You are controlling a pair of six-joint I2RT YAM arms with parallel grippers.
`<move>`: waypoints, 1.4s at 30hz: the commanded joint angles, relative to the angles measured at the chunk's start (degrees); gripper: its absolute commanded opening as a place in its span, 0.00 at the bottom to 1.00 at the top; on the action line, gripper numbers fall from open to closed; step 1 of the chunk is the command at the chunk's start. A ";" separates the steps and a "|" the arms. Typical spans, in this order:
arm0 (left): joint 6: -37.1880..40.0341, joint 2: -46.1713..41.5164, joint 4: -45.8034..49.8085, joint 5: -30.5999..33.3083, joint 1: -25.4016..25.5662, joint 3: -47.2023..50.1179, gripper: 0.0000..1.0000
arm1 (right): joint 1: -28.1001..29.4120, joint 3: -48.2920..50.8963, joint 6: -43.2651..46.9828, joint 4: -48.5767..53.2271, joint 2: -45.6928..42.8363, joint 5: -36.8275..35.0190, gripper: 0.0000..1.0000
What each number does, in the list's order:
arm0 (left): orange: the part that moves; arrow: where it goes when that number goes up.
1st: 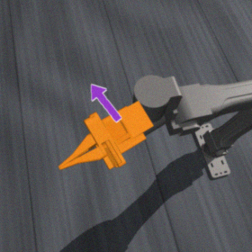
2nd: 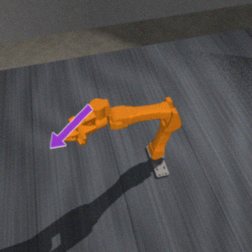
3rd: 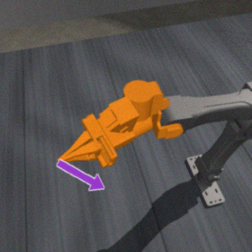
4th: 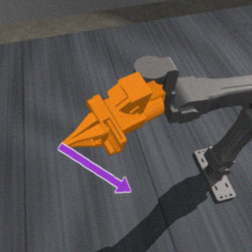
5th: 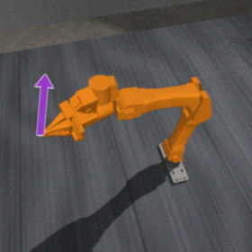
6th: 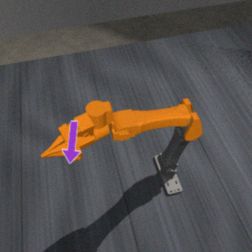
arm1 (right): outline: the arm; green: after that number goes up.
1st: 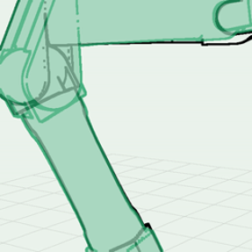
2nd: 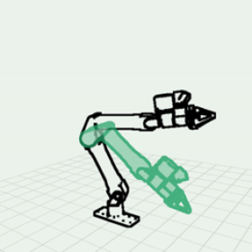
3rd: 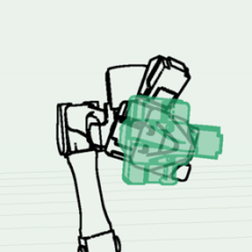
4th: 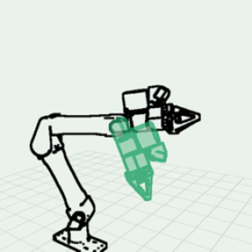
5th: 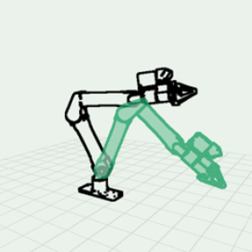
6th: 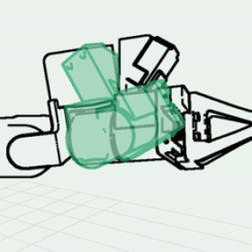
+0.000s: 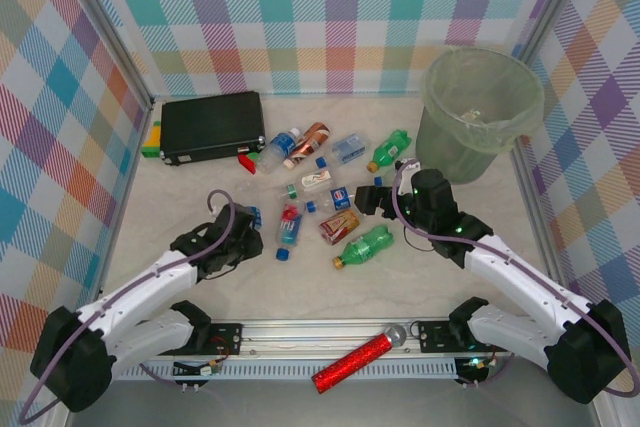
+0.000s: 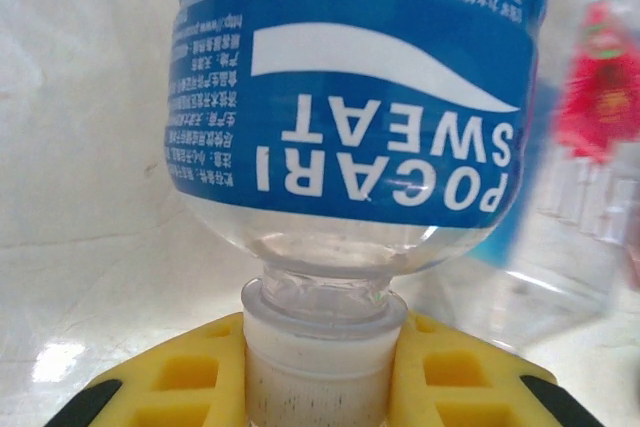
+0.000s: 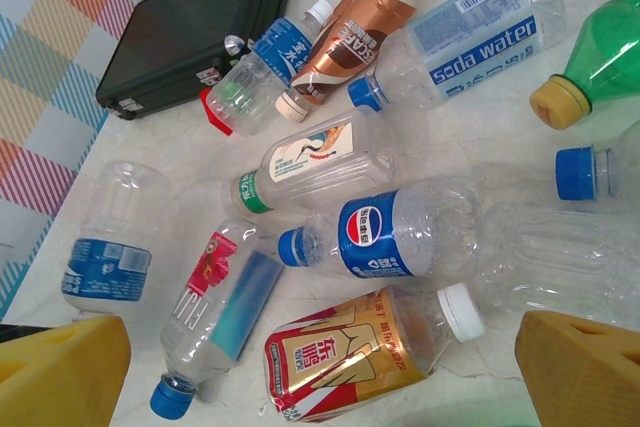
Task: Put the plastic bottles in the bin
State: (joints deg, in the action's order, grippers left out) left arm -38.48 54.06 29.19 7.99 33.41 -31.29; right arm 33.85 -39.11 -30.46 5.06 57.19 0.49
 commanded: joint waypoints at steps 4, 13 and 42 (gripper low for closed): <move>8.58 -5.09 -2.88 -2.81 1.75 -2.70 0.21 | 0.30 -4.12 -0.28 0.43 -0.06 7.17 0.99; 13.85 -6.87 -11.15 -5.60 5.87 -4.92 0.22 | 0.26 -14.10 1.18 7.77 3.16 19.96 1.00; 19.98 5.62 -14.10 -1.22 25.04 -19.79 0.23 | 0.34 -27.36 -6.04 13.69 15.66 36.97 0.78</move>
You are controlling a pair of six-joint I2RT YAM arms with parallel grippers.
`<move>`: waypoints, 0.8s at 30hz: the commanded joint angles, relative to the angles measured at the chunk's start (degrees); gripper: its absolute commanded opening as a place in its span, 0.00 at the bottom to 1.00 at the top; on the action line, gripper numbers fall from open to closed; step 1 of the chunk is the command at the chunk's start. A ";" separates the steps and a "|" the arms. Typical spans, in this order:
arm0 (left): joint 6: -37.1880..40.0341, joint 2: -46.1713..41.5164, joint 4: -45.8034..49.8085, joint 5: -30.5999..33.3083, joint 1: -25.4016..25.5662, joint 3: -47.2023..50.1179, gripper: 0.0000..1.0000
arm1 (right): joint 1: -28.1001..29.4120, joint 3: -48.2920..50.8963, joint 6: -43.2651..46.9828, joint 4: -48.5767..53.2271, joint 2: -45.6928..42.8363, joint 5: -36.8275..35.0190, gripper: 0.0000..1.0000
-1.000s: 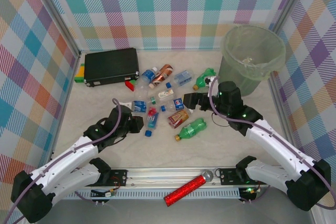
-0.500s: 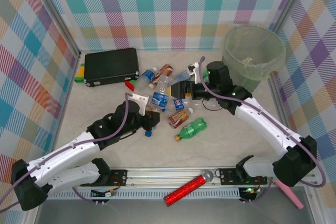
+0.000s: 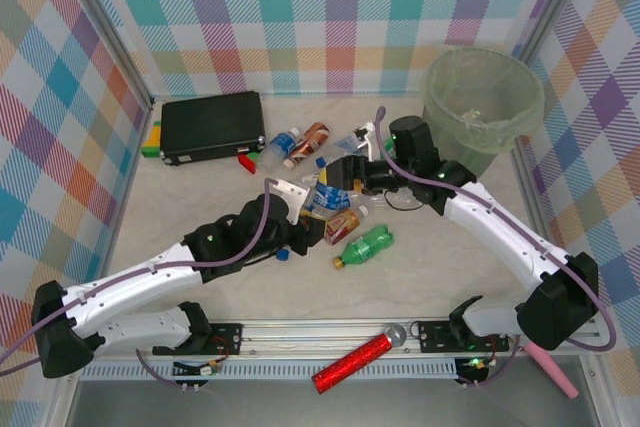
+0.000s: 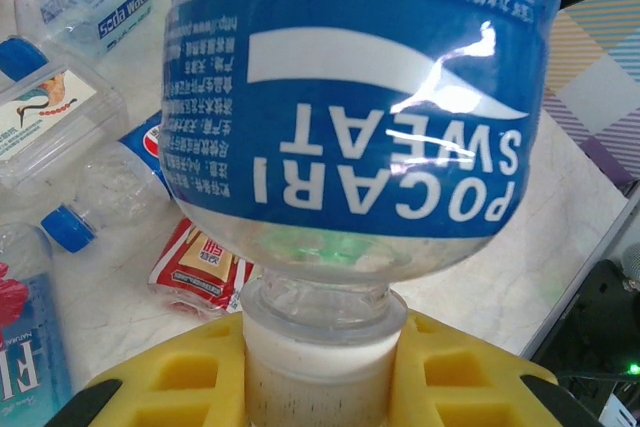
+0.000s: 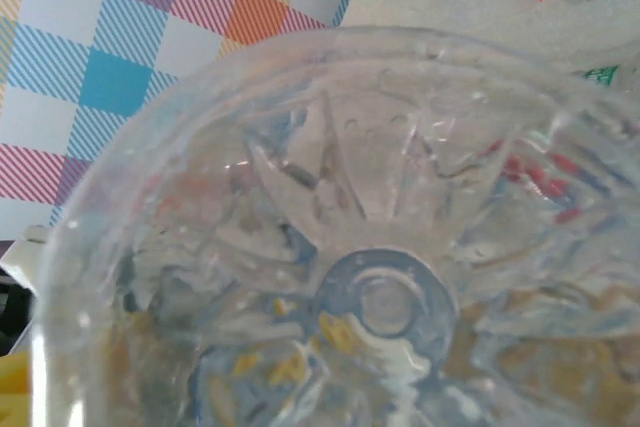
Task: Put the plastic bottles in the bin
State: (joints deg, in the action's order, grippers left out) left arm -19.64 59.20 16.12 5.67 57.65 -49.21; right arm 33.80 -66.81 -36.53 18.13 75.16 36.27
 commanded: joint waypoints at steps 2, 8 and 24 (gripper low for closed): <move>1.20 0.58 -1.03 1.17 0.89 -2.05 0.24 | 0.39 0.68 0.31 1.02 -3.07 -0.32 0.70; 0.79 0.18 -0.89 2.04 1.15 -1.70 0.34 | 0.39 1.68 -0.44 0.41 -4.84 -2.47 0.62; -3.14 -11.65 3.65 12.24 1.15 3.20 1.00 | -8.47 -5.24 0.08 7.23 -2.02 -15.98 0.62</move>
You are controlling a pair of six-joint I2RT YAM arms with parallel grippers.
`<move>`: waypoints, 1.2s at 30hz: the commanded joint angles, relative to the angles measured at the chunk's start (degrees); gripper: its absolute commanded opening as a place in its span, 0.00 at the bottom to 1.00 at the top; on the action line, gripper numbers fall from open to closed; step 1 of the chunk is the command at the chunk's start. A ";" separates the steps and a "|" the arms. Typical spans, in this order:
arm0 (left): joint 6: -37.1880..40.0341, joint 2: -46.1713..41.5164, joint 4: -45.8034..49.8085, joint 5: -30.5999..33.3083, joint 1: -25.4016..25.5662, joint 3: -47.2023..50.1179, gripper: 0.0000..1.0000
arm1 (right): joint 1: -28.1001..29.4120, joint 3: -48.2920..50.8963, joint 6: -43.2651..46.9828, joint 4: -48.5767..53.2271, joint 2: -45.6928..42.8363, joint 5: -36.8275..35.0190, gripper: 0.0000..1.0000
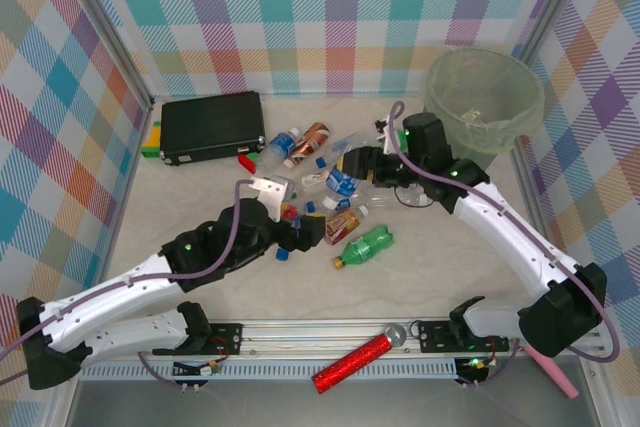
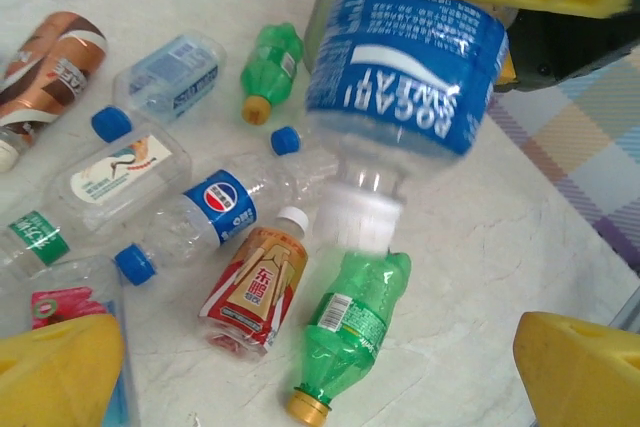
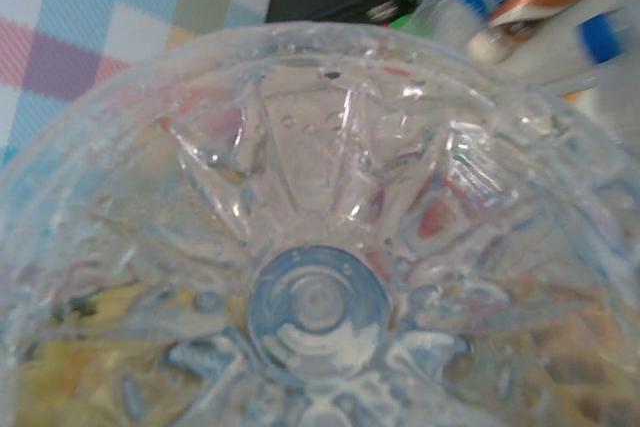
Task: Put the plastic bottles in the bin
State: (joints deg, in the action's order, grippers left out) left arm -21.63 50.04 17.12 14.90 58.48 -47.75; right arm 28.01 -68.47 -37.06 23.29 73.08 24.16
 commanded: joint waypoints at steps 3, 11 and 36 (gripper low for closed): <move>-1.99 -5.83 4.08 4.51 0.32 3.30 1.00 | -7.54 -6.21 0.05 4.37 -0.06 -5.88 0.62; -4.56 -12.86 5.24 4.91 0.32 7.87 1.00 | -14.21 -15.41 1.87 8.25 -0.69 -13.85 0.62; -7.55 -19.27 10.61 3.89 0.32 9.09 1.00 | -21.07 -29.61 21.90 2.56 14.70 -51.78 0.65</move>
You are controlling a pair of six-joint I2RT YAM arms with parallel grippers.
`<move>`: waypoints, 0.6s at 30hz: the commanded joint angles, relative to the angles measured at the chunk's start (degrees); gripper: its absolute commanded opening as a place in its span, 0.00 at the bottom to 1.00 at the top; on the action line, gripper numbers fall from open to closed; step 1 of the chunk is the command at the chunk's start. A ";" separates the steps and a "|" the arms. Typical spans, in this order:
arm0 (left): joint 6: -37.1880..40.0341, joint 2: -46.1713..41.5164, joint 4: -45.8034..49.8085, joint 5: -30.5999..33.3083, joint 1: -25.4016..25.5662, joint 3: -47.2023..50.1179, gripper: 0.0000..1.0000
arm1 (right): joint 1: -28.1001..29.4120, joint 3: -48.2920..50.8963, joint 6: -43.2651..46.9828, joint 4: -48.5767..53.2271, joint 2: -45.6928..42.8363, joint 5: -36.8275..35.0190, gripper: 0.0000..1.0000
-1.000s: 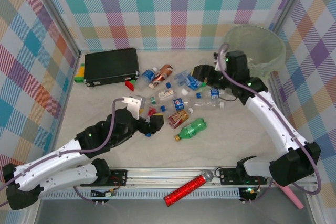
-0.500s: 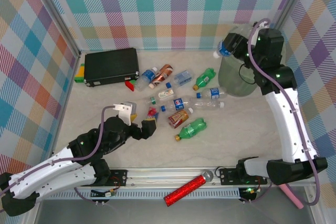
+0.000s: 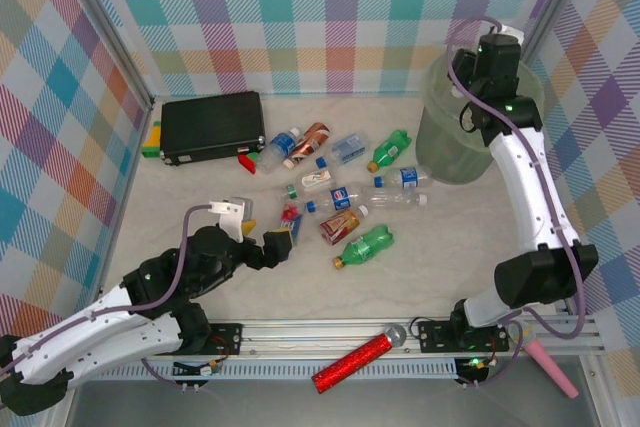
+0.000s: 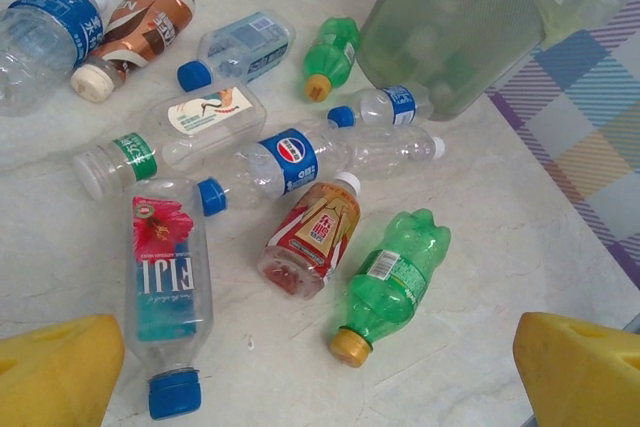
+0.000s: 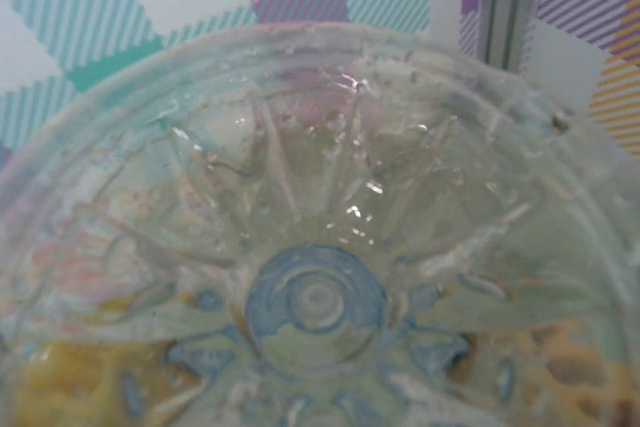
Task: Put the plastic bottles in the bin
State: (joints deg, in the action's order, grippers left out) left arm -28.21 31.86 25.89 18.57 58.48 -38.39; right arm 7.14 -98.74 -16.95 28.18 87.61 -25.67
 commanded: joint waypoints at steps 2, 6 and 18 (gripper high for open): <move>-1.19 -1.46 2.54 0.73 0.32 -0.06 1.00 | -0.19 2.06 1.36 -2.45 0.43 -0.63 0.67; -1.52 -1.47 2.80 1.45 0.32 0.02 1.00 | -0.19 1.47 0.26 0.57 1.64 2.33 0.84; -3.83 8.46 4.47 7.42 0.37 -3.50 1.00 | 3.81 11.54 -8.12 4.19 -11.80 15.19 0.99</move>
State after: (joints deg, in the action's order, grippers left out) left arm -30.46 38.22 28.99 22.20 58.48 -39.22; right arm 8.93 -90.08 -22.15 32.69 80.97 -16.01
